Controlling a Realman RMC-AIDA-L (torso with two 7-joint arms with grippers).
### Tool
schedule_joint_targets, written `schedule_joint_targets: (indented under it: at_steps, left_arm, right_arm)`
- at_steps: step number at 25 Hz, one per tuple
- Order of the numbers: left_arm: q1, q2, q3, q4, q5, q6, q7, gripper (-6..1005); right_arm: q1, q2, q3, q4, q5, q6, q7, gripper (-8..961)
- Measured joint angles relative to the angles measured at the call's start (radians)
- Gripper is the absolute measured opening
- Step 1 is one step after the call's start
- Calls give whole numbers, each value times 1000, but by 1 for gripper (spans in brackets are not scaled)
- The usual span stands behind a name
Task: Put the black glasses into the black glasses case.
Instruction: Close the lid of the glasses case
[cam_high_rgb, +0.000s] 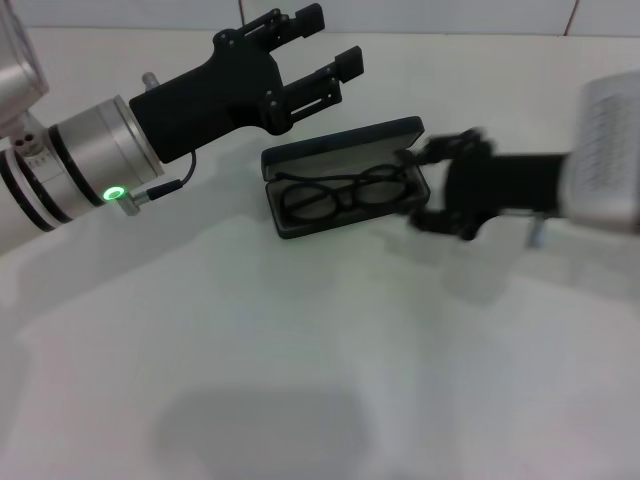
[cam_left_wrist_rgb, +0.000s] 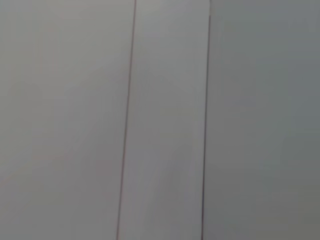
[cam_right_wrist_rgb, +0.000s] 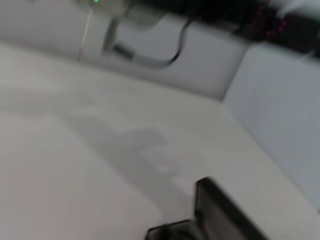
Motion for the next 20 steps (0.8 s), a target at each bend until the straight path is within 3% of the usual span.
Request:
schedule_joint_targets:
  at_steps: [5,9,12,16,20]
  left_arm:
    - [-18,0,1,5,1,-98,-43,709]
    - [-63,-2,4,10,14,-274,-106,709]
    - [-95,-2,5,21,54,-401,-151,709]
    - [-127,-4,5,42,99,-537,-166,709]
    - [-157,-4,5,82,126,-664,-166,709]
  right_arm:
    - [-6,-4,304,70,-1,-280,45,550]
    - [2,-12,504,159,-1,-378,87,556]
    - [-6,-14,570,192,-1,-395,90,618]
    - [-21,-10,574,199,-1,-396,85,737]
    - [-20,-6,569,202,-12,-396,83,781]
